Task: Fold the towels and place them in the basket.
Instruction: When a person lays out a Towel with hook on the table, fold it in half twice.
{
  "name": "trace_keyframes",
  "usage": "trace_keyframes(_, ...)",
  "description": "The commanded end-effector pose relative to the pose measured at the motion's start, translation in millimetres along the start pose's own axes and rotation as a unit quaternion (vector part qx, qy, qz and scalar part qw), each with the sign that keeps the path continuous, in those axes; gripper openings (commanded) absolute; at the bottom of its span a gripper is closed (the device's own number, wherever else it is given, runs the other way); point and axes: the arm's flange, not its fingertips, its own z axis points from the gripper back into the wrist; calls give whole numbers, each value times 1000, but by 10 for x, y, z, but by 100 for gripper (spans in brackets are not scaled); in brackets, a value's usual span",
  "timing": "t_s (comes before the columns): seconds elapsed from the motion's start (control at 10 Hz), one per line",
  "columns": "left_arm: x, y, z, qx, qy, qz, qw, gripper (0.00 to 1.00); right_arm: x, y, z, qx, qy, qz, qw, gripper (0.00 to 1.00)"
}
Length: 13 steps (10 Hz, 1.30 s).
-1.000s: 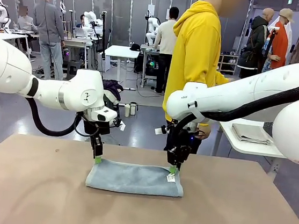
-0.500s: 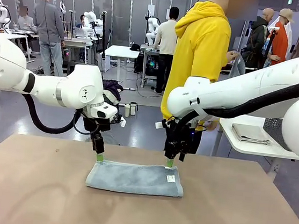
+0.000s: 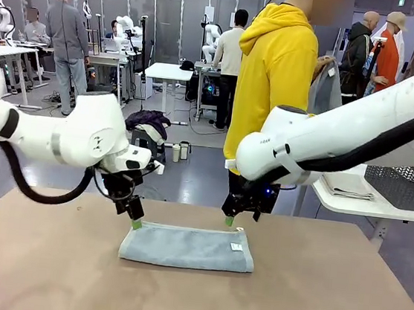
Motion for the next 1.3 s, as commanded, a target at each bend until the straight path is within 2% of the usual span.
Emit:
trace_keyframes(0.0, -465, -144, 0, 17, -30, 47, 998, 100, -345, 123, -54, -36, -12, -51, 998, 100)
trace_keyframes(0.2, -800, -176, 13, 27, -41, 90, 995, 100, -444, 140, -116, -57, -4, -96, 994, 100)
trace_keyframes(0.4, -1019, -191, 73, 36, -53, 105, 992, 100, -399, 88, -179, -53, 20, -128, 990, 100)
trace_keyframes(0.5, -1120, -190, 106, 19, -40, 96, 994, 100, -355, 75, -211, -50, 30, -146, 988, 100)
trace_keyframes(0.6, -1198, -179, 126, 27, -43, 104, 993, 100, -289, 58, -213, -41, 32, -151, 987, 100)
trace_keyframes(0.7, -1261, -191, 151, 20, -41, 85, 995, 100, -241, 31, -221, -40, 46, -161, 985, 100)
trace_keyframes(0.8, -1101, -154, 86, 30, -32, 104, 994, 100, -452, 10, -203, -40, 27, -128, 991, 100)
trace_keyframes(1.2, -1148, -174, 103, 29, -32, 102, 994, 100, -377, 3, -204, -39, 36, -134, 990, 100)
